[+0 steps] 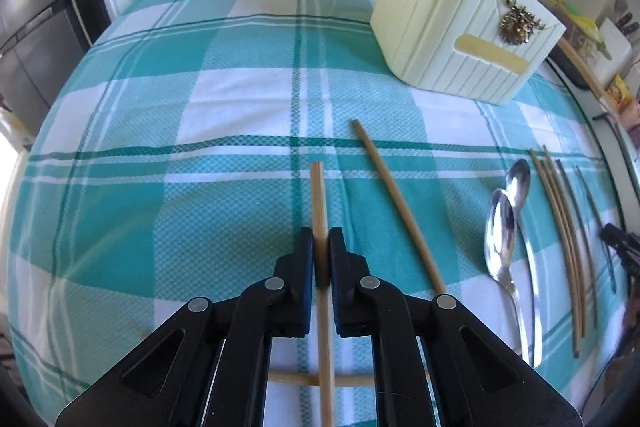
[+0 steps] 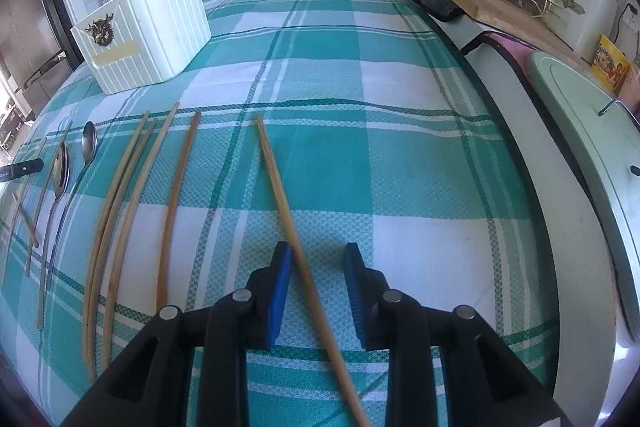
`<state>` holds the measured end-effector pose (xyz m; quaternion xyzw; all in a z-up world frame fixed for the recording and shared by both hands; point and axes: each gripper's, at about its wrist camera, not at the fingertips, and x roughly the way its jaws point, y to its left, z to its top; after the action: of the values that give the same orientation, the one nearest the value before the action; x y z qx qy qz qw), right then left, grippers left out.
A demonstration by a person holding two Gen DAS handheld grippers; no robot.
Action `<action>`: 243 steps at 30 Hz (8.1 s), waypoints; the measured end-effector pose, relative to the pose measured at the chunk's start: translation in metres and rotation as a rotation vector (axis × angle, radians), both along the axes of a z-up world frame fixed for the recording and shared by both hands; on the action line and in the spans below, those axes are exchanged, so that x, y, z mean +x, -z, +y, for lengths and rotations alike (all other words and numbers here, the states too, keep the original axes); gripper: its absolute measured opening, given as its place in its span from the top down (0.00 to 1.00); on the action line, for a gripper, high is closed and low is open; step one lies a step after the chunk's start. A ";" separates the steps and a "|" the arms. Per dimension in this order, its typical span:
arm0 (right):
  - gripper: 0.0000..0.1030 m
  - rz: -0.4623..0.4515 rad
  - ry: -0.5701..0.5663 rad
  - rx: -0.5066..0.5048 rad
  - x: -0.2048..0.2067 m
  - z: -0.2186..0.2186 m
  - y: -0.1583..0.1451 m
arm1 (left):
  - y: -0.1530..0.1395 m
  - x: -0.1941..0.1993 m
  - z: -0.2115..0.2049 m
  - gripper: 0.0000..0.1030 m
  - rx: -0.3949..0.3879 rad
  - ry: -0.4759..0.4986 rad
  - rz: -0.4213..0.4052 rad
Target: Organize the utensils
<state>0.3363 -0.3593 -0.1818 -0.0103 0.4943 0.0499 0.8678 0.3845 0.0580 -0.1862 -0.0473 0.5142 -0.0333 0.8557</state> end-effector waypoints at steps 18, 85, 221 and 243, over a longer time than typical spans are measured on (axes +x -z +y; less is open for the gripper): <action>0.60 0.084 -0.213 -0.023 0.064 0.033 0.000 | 0.000 0.023 -0.006 0.65 0.090 0.065 0.060; 0.95 -0.713 -0.241 0.298 0.138 0.128 -0.286 | -0.271 0.127 -0.040 0.96 -0.141 -0.172 -0.779; 0.51 -0.140 -0.043 0.010 -0.074 0.000 0.009 | 0.014 -0.123 0.020 0.00 0.122 -0.089 -0.017; 0.51 -0.144 -0.045 0.000 -0.075 0.001 0.009 | 0.015 -0.084 0.020 0.00 0.087 -0.197 0.040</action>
<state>0.2618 -0.3584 -0.1903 -0.0251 0.4305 0.0685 0.8996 0.3003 0.0781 -0.2007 -0.0608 0.5252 0.0744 0.8455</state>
